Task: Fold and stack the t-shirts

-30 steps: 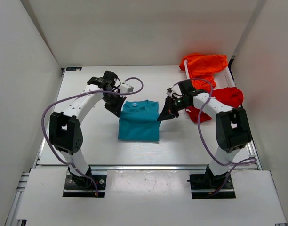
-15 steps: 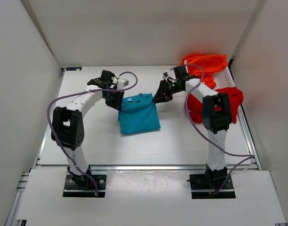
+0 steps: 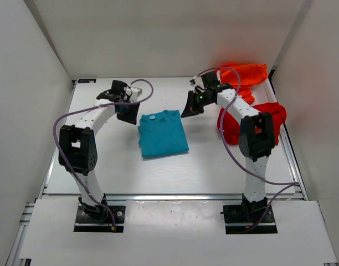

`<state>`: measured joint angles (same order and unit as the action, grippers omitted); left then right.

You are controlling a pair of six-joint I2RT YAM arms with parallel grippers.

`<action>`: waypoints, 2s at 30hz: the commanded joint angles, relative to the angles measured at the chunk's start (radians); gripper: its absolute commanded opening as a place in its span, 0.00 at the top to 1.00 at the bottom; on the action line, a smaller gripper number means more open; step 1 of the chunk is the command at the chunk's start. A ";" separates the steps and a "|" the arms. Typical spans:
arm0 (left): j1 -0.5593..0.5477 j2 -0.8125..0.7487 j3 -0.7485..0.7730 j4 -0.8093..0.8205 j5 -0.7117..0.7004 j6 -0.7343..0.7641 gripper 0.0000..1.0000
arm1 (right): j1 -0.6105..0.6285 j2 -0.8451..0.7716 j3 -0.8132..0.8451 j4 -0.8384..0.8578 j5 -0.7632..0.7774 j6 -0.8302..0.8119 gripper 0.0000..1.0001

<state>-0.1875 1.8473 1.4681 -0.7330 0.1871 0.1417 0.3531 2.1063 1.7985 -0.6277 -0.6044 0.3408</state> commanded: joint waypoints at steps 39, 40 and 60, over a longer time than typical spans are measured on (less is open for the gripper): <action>-0.151 -0.230 -0.478 0.069 0.164 -0.070 0.97 | 0.130 -0.282 -0.731 0.292 -0.040 0.087 0.99; -0.167 -0.264 -0.494 0.051 0.166 -0.062 0.99 | 0.138 -0.317 -0.778 0.292 -0.040 0.090 1.00; -0.073 -0.479 -0.574 -0.123 0.123 0.064 0.44 | 0.143 -0.784 -1.085 0.332 0.061 0.118 0.47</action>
<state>-0.3191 1.4353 0.8230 -0.8543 0.3069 0.1696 0.5255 1.3083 0.6334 -0.3408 -0.6010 0.5114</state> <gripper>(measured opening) 0.556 0.517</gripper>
